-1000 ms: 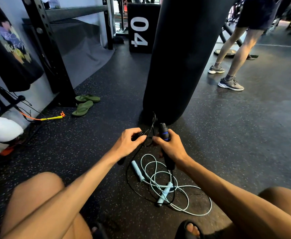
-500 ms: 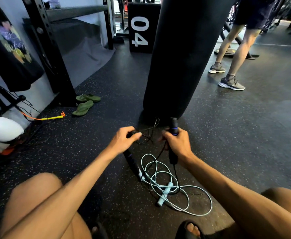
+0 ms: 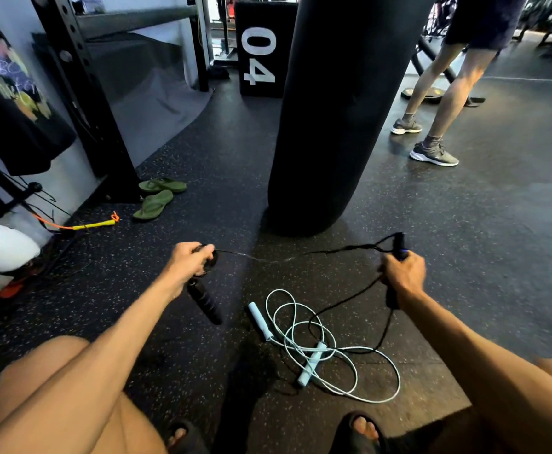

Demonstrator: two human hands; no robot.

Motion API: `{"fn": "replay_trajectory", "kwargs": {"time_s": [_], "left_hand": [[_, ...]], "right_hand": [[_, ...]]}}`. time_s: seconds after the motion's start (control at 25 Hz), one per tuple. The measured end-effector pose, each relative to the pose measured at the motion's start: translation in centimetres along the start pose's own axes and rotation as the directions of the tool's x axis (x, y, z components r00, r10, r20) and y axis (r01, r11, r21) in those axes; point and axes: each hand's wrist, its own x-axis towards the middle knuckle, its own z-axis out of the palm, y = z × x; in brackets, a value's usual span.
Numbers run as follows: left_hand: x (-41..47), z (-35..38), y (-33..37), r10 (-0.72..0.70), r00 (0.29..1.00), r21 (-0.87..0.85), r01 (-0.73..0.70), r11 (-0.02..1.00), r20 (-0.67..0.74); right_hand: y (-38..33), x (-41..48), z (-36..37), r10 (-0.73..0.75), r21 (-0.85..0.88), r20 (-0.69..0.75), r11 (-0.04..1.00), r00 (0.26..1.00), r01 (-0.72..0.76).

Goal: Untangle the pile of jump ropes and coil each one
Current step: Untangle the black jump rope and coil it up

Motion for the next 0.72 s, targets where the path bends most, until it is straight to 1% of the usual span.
{"fn": "replay_trajectory", "kwargs": {"time_s": [0.04,0.12,0.28,0.32,0.4,0.48,0.56,0.6,0.64,0.72], "left_hand": [[0.6,-0.7,-0.4,-0.034,0.997,-0.018,0.032,0.999,-0.076],[1.0,-1.0,-1.3,-0.07,0.985,0.014,0.073,0.997,-0.157],[1.2,-1.0,-1.6,-0.072,0.952,0.153,0.123,0.981,-0.298],[1.4,-1.3,-1.5,-0.072,0.94,0.154,0.129,0.98,-0.334],[1.6,-1.9,-1.4,-0.094,0.911,0.101,0.146,0.984,-0.402],[1.7,-2.1,-1.4,-0.142,0.878,0.02,0.17,0.985,-0.456],[1.6,-2.1,-1.4,-0.186,0.867,-0.077,0.17,0.982,-0.462],[1.5,-2.0,-1.1,-0.193,0.879,-0.126,0.153,0.98,-0.437],[1.2,-1.7,-0.6,-0.189,0.902,-0.17,0.132,0.977,-0.388],[0.2,-0.2,0.7,-0.152,0.959,-0.257,0.088,0.962,-0.24]], "right_hand": [[0.8,1.3,-1.4,0.037,-0.035,-0.039,0.999,0.999,-0.038],[1.9,2.3,-2.7,0.053,-0.091,-0.048,0.994,0.997,-0.057],[3.1,1.6,-2.6,0.051,-0.086,0.009,0.995,0.999,-0.05],[3.3,1.4,-2.8,0.052,-0.089,0.013,0.995,0.999,-0.051],[3.2,1.3,-3.1,0.036,-0.102,0.005,0.994,0.999,-0.035],[2.5,1.0,-3.2,0.003,-0.05,0.022,0.999,1.0,-0.002],[1.4,0.3,-3.1,-0.024,0.072,0.105,0.997,0.994,0.016],[0.6,0.0,-3.1,-0.041,0.123,0.166,0.992,0.985,0.02],[-0.3,-0.5,-2.9,-0.061,0.163,0.235,0.986,0.97,0.023],[-2.1,-1.7,-2.4,-0.105,0.236,0.365,0.972,0.925,0.017]]}}
